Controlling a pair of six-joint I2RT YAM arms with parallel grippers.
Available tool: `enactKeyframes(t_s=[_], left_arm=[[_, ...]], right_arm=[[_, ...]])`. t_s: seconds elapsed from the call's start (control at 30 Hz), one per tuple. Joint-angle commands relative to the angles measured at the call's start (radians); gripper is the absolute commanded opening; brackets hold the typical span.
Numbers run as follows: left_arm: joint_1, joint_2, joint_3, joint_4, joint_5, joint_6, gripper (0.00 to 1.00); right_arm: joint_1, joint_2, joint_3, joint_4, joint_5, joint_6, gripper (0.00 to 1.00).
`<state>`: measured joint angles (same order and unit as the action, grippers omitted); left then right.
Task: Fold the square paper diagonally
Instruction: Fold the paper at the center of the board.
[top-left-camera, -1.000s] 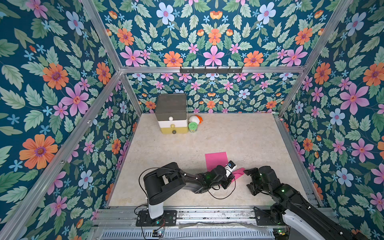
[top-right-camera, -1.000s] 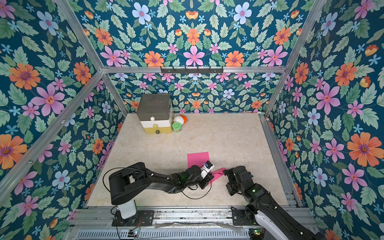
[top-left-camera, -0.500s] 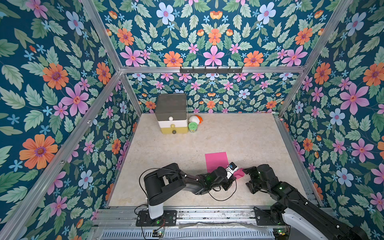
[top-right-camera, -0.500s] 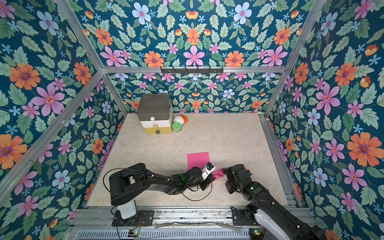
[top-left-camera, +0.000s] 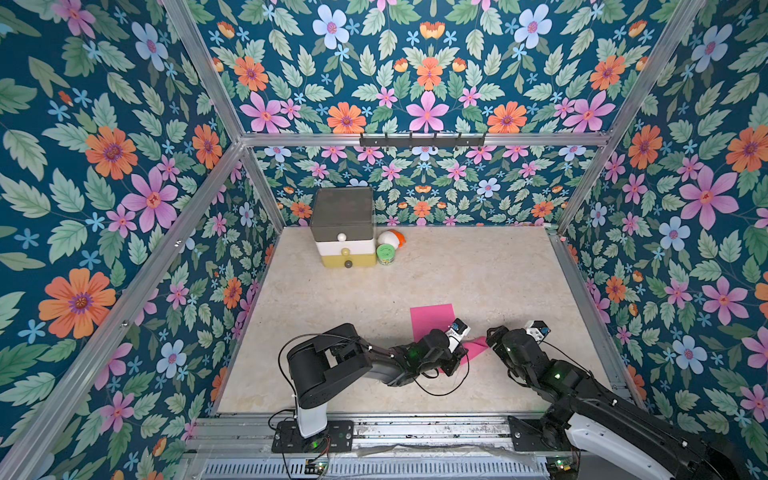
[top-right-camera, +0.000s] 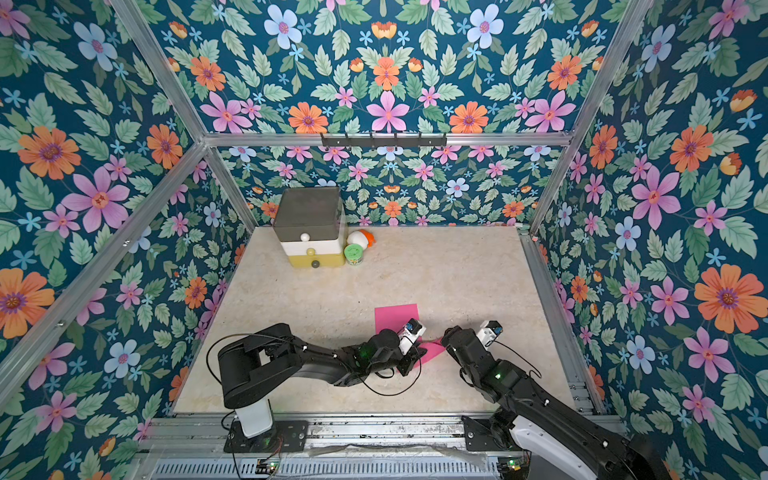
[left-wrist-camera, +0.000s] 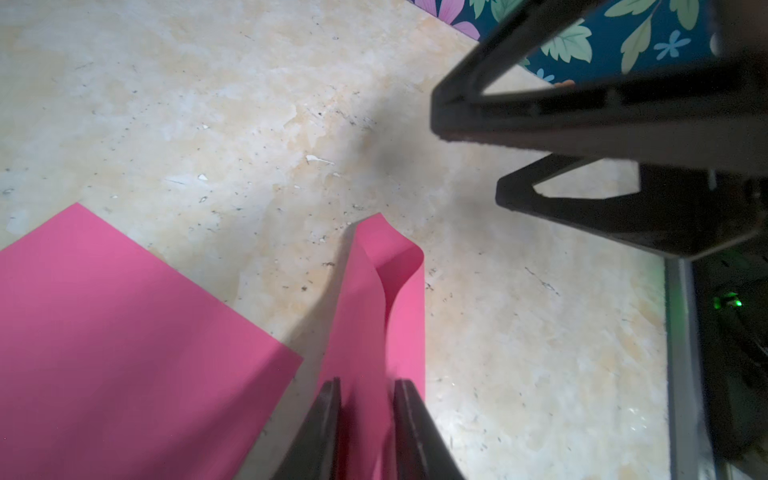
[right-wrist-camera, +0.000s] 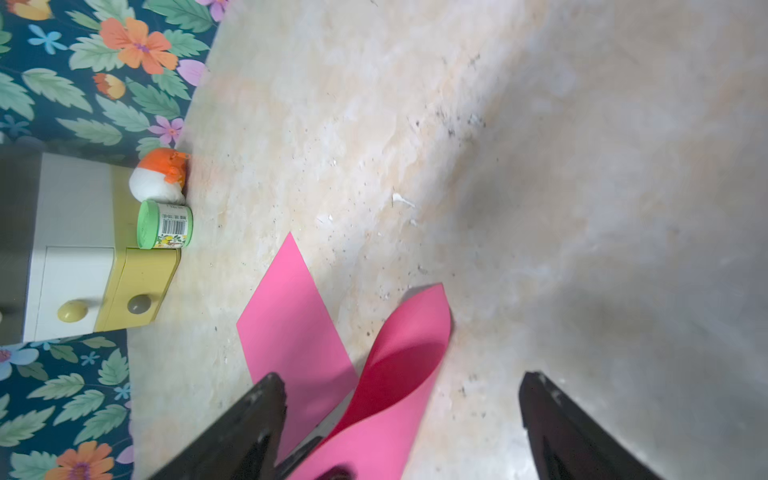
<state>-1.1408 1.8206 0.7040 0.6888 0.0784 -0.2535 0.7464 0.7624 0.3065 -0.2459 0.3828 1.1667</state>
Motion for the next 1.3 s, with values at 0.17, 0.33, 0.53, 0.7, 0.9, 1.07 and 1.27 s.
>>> enactKeyframes(t_s=[0.17,0.33,0.53,0.7,0.9,1.07,1.27], left_arm=[[0.026,0.002,-0.001,0.038,0.072,-0.030,0.29],[0.025,0.005,0.002,0.042,0.080,-0.034,0.30],[0.014,0.009,0.025,0.006,0.086,-0.013,0.32],[0.015,0.006,0.030,-0.004,0.075,-0.011,0.32],[0.014,0.002,0.035,-0.015,0.066,-0.006,0.32],[0.016,0.001,0.034,-0.022,0.058,-0.005,0.32],[0.016,0.005,0.032,-0.020,0.057,-0.005,0.32]], right_arm=[[0.005,0.009,-0.110,0.317,0.085,-0.284,0.57],[0.005,0.022,-0.116,0.373,0.061,-0.363,0.39],[0.005,0.072,-0.095,0.302,0.054,-0.318,0.41],[0.005,0.077,-0.105,0.264,0.056,-0.279,0.41],[0.005,0.123,-0.125,0.349,0.019,-0.329,0.43],[0.006,0.123,-0.155,0.454,-0.005,-0.399,0.43],[0.006,0.063,-0.196,0.525,-0.038,-0.435,0.29]])
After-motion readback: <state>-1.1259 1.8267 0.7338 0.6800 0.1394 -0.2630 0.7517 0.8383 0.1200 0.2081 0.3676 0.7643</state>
